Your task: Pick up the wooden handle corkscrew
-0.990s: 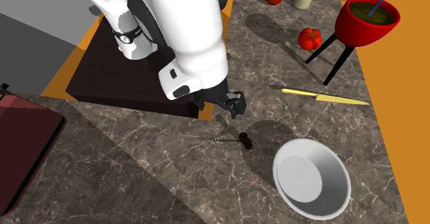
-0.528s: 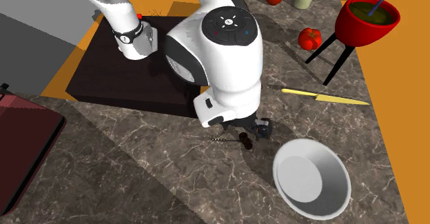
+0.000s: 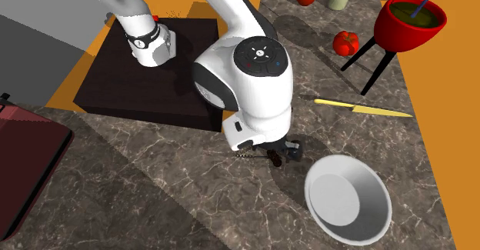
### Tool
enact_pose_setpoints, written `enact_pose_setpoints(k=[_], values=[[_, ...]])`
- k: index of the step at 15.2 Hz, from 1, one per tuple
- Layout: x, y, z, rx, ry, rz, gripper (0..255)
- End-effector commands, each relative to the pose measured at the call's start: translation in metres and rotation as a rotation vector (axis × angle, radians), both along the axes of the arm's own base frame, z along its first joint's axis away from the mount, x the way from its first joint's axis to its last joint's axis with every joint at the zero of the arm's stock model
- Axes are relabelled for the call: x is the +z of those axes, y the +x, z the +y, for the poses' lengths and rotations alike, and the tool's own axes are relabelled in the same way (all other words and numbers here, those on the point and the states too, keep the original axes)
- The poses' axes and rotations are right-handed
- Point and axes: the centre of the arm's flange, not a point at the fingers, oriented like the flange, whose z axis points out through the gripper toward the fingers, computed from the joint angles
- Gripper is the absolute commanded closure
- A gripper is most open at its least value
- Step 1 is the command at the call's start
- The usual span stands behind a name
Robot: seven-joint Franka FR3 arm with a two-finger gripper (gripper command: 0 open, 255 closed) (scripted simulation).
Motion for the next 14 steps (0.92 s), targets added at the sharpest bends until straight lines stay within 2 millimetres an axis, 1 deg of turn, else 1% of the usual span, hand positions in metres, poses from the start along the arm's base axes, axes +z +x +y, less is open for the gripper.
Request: enact_pose_setpoints(k=[1,2,11,14], values=[[-0.005,0.000,0.000,0.000,0.000,0.000,0],[-0.005,0.000,0.000,0.000,0.000,0.000,255],[-0.005,0.000,0.000,0.000,0.000,0.000,255],[0.011,0.000,0.000,0.000,0.000,0.000,255]])
